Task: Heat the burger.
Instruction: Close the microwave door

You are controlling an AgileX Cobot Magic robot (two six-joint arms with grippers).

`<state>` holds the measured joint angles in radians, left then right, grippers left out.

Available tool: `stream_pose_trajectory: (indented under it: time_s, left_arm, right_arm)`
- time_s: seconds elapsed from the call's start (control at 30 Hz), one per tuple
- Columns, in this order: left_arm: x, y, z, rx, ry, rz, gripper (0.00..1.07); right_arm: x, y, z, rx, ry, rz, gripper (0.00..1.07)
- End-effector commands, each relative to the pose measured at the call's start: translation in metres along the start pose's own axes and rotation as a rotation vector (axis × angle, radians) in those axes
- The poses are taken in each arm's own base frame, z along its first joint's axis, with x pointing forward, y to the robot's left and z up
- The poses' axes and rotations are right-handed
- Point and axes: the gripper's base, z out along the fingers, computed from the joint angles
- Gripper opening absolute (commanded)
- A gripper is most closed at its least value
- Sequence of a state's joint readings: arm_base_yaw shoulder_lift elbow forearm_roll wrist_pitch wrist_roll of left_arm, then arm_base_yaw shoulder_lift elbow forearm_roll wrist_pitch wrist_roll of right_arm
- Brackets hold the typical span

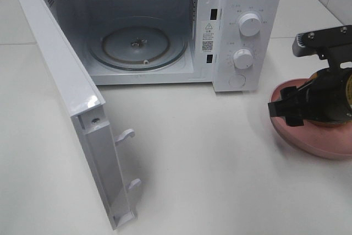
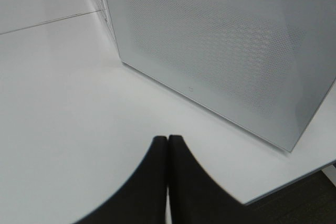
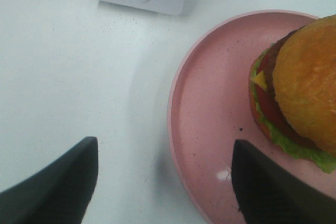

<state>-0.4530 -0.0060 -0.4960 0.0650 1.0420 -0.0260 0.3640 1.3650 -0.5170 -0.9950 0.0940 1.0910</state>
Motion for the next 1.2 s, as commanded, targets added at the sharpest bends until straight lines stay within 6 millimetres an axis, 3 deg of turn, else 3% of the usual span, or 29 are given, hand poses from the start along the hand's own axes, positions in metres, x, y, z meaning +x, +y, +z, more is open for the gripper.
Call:
stream_pose_trajectory:
  time_s: [0.03,0.3,0.43,0.73,0.8,1.03,1.2]
  left_arm:
    - [0.001,0.0,-0.002,0.003,-0.024,-0.012,0.0]
    - [0.001,0.0,-0.002,0.003,-0.024,-0.012,0.0]
    - [0.001,0.0,-0.002,0.003,-0.024,-0.012,0.0]
    - [0.001,0.0,-0.002,0.003,-0.024,-0.012,0.0]
    - [0.001,0.0,-0.002,0.003,-0.024,-0.012,0.0]
    - [0.001,0.0,-0.002,0.003,-0.024,-0.012,0.0]
    - [0.001,0.0,-0.002,0.003,-0.024,-0.012,0.0]
  right_arm:
    - [-0.007,0.0,-0.008,-0.001,-0.039,0.008,0.71]
    - [-0.006,-0.005,-0.019,0.038,-0.024,-0.001,0.68]
    - [0.001,-0.011,-0.023,0.103,0.067,-0.013,0.67]
    - [-0.002,-0.006,-0.04,0.054,0.224,0.009,0.67]
    - [-0.007,0.004,-0.052,-0.054,0.376,-0.085,0.67]
    - [-0.034,0.017,-0.066,-0.178,0.346,-0.03,0.67]
    - [-0.05,-0.003,-0.069,-0.092,0.3,0.067,0.67]
